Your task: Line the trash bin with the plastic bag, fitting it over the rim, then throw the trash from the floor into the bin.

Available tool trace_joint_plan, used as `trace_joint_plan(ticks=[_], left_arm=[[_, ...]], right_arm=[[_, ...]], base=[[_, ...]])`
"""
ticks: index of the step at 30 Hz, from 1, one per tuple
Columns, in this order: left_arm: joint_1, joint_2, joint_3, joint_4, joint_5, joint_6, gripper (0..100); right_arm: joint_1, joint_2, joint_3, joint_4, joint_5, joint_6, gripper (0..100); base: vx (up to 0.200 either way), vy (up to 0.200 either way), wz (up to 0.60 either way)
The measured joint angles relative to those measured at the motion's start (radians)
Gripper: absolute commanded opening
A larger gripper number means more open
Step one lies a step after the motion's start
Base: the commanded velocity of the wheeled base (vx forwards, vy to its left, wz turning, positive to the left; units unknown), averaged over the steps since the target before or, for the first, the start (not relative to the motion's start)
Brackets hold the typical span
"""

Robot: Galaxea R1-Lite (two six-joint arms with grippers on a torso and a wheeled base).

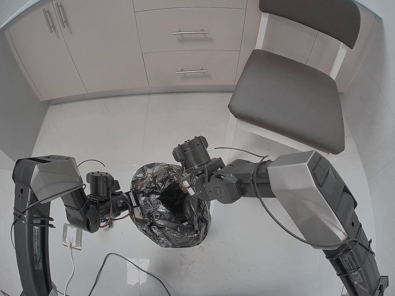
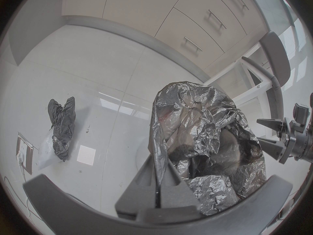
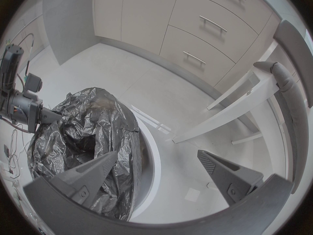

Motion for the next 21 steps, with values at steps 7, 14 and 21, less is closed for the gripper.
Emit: trace_joint_plan(ticks=[7, 14, 21], left_arm=[[-0.001, 0.003, -0.002, -0.001, 0.001, 0.0, 0], [-0.001, 0.003, -0.001, -0.001, 0.001, 0.0, 0], [-0.001, 0.004, -0.001, -0.001, 0.001, 0.0, 0]], right_arm=[[0.019, 0.01, 0.0, 0.001, -0.005, 0.002, 100], [0.043, 0.016, 0.0, 0.001, -0.006, 0.001, 100], [0.032, 0.03, 0.0, 0.0, -0.006, 0.0, 100]], base=[[0.0, 0.0, 0.0], [0.0, 0.0, 0.0], [0.0, 0.0, 0.0]])
